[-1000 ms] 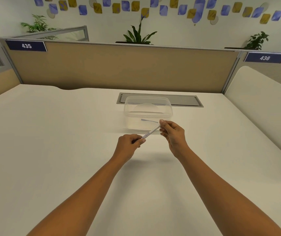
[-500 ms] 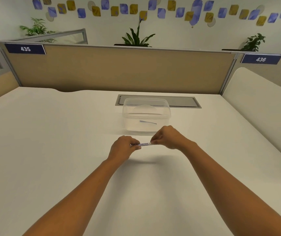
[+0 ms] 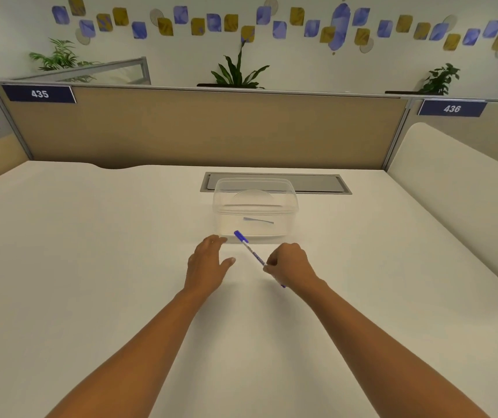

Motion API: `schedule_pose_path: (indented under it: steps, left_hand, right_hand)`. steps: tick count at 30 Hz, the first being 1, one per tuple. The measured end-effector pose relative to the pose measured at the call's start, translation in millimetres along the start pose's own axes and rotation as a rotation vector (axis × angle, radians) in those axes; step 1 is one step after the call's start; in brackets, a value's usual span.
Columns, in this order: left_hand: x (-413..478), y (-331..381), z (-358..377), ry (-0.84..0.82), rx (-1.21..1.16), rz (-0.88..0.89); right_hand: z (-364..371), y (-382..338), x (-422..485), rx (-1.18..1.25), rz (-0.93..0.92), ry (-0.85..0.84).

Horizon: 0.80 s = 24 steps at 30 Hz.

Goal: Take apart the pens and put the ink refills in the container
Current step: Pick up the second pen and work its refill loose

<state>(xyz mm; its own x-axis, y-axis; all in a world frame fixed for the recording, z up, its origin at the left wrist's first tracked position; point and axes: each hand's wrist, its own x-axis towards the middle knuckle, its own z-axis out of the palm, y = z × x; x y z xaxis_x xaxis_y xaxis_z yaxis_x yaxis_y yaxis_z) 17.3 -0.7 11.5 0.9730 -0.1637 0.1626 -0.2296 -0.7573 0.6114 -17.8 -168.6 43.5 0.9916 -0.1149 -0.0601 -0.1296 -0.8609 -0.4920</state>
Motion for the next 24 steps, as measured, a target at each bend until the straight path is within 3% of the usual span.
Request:
schedule_pose_path:
  steps: [10, 24]
  left_hand:
    - [-19.0, -16.2, 25.0, -0.077, 0.101, -0.130]
    - [-21.2, -18.0, 30.4, -0.113, 0.187, -0.137]
  right_hand:
    - [43.9, 3.8, 4.2, 0.093, 0.093, 0.099]
    - [47.7, 0.3, 3.8, 0.324, 0.229, 0.125]
